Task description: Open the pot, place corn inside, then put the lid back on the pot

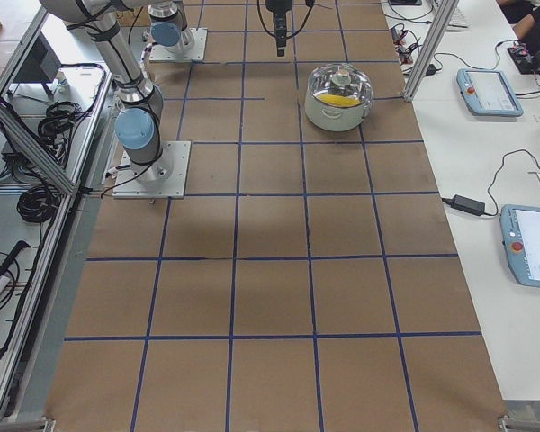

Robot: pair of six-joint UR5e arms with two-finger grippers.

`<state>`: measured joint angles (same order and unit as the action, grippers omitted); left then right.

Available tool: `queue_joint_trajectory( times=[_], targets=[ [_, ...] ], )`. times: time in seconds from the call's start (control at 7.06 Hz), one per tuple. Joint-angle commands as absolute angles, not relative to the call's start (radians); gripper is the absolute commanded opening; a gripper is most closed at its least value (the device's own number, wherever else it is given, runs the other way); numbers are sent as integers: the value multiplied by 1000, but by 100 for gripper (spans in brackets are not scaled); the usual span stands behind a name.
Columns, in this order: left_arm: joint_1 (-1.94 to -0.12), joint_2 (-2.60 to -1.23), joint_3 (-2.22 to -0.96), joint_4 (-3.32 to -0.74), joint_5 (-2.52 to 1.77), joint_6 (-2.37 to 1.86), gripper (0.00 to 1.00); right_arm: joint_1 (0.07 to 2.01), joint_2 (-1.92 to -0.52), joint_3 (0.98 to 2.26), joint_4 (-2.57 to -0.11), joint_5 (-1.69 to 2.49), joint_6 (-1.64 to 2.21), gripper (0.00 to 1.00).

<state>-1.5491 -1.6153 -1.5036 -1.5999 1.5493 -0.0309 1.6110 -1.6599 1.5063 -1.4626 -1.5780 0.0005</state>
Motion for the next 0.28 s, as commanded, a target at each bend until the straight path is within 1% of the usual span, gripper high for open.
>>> queue_joint_trajectory(
  times=[0.0,0.14],
  targets=[
    [-1549,-1617,-1503,-1598,1549,-31,100,1611,-1667,1517,-1465,-1577,0,78],
    [-1548,-1621,-1497,-1594,1551,-28,100,1611,-1667,1517,-1465,-1578,0,78]
  ],
)
